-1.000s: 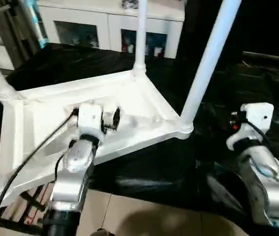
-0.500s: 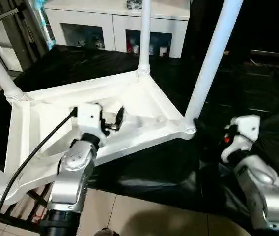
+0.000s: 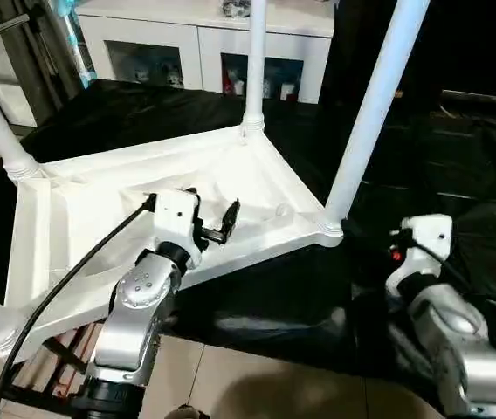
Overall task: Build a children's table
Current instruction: Rotate leg to tighten
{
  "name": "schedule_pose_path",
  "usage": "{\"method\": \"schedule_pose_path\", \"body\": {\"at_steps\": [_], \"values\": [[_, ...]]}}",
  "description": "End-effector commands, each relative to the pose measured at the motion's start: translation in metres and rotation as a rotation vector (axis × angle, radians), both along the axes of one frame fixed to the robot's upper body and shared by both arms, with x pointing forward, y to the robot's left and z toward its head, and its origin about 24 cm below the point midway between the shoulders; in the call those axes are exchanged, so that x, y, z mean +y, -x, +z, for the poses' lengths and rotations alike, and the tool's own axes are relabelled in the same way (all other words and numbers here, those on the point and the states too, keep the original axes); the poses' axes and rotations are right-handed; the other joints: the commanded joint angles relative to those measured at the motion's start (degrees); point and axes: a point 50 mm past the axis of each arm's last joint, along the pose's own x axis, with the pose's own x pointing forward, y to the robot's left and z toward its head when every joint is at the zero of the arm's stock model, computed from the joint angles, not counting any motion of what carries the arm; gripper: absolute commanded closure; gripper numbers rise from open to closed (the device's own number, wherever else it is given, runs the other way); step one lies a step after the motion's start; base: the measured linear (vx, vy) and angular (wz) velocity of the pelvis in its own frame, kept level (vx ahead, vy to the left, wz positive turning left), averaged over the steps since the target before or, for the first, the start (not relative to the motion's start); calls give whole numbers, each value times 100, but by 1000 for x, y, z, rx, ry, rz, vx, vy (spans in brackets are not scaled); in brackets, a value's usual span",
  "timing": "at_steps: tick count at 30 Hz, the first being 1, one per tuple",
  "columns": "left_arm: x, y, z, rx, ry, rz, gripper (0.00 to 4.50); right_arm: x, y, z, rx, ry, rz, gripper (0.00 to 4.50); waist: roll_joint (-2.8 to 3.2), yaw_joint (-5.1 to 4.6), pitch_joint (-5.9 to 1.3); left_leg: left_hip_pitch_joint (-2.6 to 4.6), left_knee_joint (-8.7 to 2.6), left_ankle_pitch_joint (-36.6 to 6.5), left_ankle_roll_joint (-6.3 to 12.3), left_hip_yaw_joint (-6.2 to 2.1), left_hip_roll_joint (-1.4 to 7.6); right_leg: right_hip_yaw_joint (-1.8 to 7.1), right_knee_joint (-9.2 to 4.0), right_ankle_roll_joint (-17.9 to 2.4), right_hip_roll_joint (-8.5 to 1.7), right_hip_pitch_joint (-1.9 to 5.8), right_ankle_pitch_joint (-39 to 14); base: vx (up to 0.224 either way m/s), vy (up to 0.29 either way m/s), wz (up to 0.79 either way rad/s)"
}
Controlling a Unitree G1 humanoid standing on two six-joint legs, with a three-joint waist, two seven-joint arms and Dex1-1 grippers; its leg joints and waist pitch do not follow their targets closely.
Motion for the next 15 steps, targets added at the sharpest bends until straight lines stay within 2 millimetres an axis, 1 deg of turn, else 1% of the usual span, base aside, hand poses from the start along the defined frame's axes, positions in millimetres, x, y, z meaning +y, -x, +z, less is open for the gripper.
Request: {"method": "schedule_pose_path", "body": {"at_steps": [1,2,3,4,5,6,7,8,9,10,11,13,14,15], "values": [[0,2,2,-1,2,-7,9,2,1,3,-3,0,-3,0,-77,9,-285,226,-501,-2647,-127,-151,277,199,-546,-351,-300,143,-2840,0,0,0],[0,3,1,0,2,-12,9,3,1,3,-2,-2,-3,0,-68,-16,-272,309,-510,-3070,-153,-169,266,165,-606,-227,-275,144,-3283,0,0,0],[-1,3,1,0,0,-18,9,4,1,2,-1,-1,-4,0,-58,-29,-261,347,-512,-3246,-145,-173,261,143,-630,-206,-256,145,-3434,0,0,0],[-2,3,1,0,-2,-21,9,4,1,2,-1,-1,-5,0,-59,-56,-239,416,-505,-3493,-106,-168,243,100,-687,-171,-220,148,-3677,0,0,0],[-2,3,1,0,-2,-24,9,5,1,2,-1,1,-6,0,-46,-66,-215,486,-498,-3661,-90,-163,233,66,-734,-166,-204,137,-3853,0,0,0],[-2,3,1,-1,-2,-26,9,5,1,2,-1,1,-7,0,-56,-107,-162,550,-487,-3791,-90,-156,199,-2,-841,-100,-189,151,-4119,0,0,0],[-2,3,1,-1,-2,-28,9,5,1,2,-1,2,-7,0,-53,-110,-154,576,-497,-3836,-103,-170,202,-23,-866,-79,-199,183,-4196,0,0,0],[-2,2,2,-1,-1,-28,9,5,1,2,-2,2,-7,0,-48,-138,-140,587,-533,-3874,-150,-196,211,-58,-896,-32,-211,282,-4242,0,0,0],[-2,2,2,-1,0,-28,9,4,1,3,-4,4,-7,0,-56,-171,-153,603,-548,-3867,-157,-208,213,-55,-888,-68,-219,326,-4147,64,22,-14],[-2,2,2,-1,0,-28,9,4,1,3,-4,5,-7,0,-56,-180,-166,588,-561,-3812,-150,-214,216,-43,-870,-99,-226,359,-4062,0,0,0],[-2,2,2,0,2,-28,9,3,1,3,-4,6,-9,0,-45,-202,-180,582,-582,-3682,-109,-208,222,-19,-848,-189,-235,401,-3853,65,19,-7],[-2,3,2,2,3,-28,9,2,1,3,-4,8,-13,0,-62,-222,-208,520,-606,-3443,-37,-203,225,8,-809,-292,-243,486,-3597,75,21,-8],[-2,3,1,3,4,-28,9,1,2,4,-5,8,-14,0,-76,-217,-259,468,-611,-3017,95,-165,215,61,-752,-486,-238,550,-3169,70,17,-7],[-2,4,1,4,4,-28,9,0,2,4,-6,8,-15,0,-73,-213,-271,455,-614,-2878,151,-154,217,72,-731,-565,-234,568,-2997,73,6,-3]]}}
